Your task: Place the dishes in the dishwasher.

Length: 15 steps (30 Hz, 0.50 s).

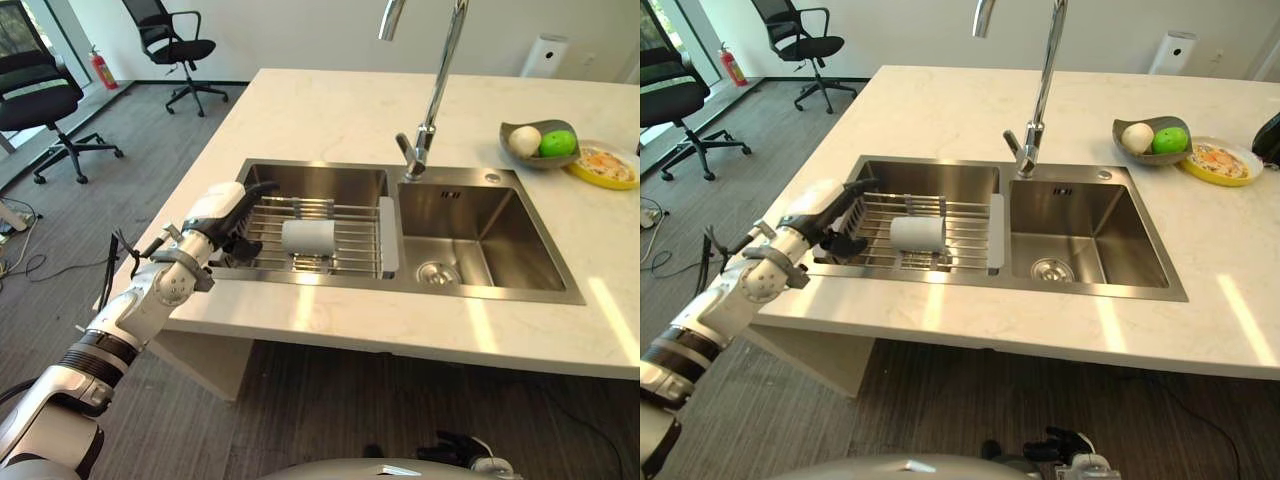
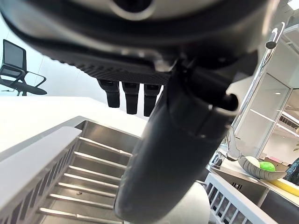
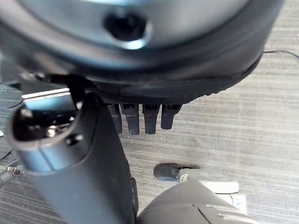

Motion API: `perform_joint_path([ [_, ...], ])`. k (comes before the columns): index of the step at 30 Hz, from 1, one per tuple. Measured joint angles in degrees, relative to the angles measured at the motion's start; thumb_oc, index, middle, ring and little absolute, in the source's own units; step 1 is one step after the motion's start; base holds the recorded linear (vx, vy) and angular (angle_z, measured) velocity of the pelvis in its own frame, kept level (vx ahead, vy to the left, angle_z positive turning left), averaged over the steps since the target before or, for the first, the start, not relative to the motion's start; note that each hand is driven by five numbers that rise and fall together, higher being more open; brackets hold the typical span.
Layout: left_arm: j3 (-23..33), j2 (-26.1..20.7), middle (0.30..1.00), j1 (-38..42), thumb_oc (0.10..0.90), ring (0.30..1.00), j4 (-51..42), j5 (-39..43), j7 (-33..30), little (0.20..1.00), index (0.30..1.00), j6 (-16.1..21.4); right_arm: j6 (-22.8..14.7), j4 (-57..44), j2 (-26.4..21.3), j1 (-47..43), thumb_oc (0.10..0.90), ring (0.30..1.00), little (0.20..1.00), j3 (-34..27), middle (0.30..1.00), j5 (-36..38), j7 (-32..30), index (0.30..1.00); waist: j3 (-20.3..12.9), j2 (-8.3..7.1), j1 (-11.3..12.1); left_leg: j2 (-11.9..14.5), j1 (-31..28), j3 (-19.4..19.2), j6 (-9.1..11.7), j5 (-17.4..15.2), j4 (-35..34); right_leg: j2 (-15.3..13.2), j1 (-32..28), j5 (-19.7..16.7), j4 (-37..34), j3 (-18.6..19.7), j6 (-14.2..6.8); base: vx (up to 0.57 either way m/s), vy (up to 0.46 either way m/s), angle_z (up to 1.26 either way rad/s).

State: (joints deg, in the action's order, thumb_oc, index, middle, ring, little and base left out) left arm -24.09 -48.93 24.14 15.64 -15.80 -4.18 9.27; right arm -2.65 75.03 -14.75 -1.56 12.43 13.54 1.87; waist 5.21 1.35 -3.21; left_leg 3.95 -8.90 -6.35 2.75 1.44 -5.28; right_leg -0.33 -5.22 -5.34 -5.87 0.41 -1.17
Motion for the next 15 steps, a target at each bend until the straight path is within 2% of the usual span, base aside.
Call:
perform_joint_path([
  [4,-0.42,2.2,0.9,-0.15,0.8,0.9,-0.02,0.63,0.74,0.9,0.9,0.03,0.06,-0.7,-0.09,0.17,0.8,0.9,0.9,0.15,0.9,-1.97,-0.09,0.9,-0.75,0.07,-0.18,0.05,0.05,0.29,0.03,-0.02,-0.01,0.05,-0.03,0.02,-0.03,-0.3,-0.03,0.01,-0.02,0.03],
  [9,-3.86,4.18,0.9,-0.2,0.8,0.9,-0.18,0.62,1.78,0.9,0.9,0.29,0.16,-0.49,-0.1,1.26,0.8,0.9,0.9,0.16,0.9,-2.29,-0.13,0.9,-2.3,0.51,-0.66,0.1,0.15,0.22,0.63,-0.39,-0.33,0.02,0.26,-0.11,-0.14,-0.09,-0.49,0.02,-0.032,-0.01],
  [12,-5.31,7.65,0.9,-0.24,0.8,0.9,1.72,0.67,2.24,0.9,0.9,0.17,0.14,-0.59,-0.76,1.94,0.8,0.9,0.9,0.43,0.9,-2.35,-0.17,0.9,-3.53,1.33,-0.69,0.08,0.67,-0.22,0.66,-0.42,-0.33,-0.01,1.09,-0.22,-0.04,0.29,-0.55,0.01,-0.03,-0.09],
  [15,-6.69,8.75,0.9,-0.23,0.8,0.9,2.16,0.62,2.56,0.9,0.9,0.09,0.13,-0.64,-1.13,1.83,0.8,0.9,0.9,1.34,0.9,-2.66,-0.19,0.9,-3.84,1.85,-1.07,0.15,0.9,-0.92,0.24,-0.05,-0.31,0.14,1.55,-0.71,-0.19,0.95,-0.42,0.01,-0.032,-0.13],
])
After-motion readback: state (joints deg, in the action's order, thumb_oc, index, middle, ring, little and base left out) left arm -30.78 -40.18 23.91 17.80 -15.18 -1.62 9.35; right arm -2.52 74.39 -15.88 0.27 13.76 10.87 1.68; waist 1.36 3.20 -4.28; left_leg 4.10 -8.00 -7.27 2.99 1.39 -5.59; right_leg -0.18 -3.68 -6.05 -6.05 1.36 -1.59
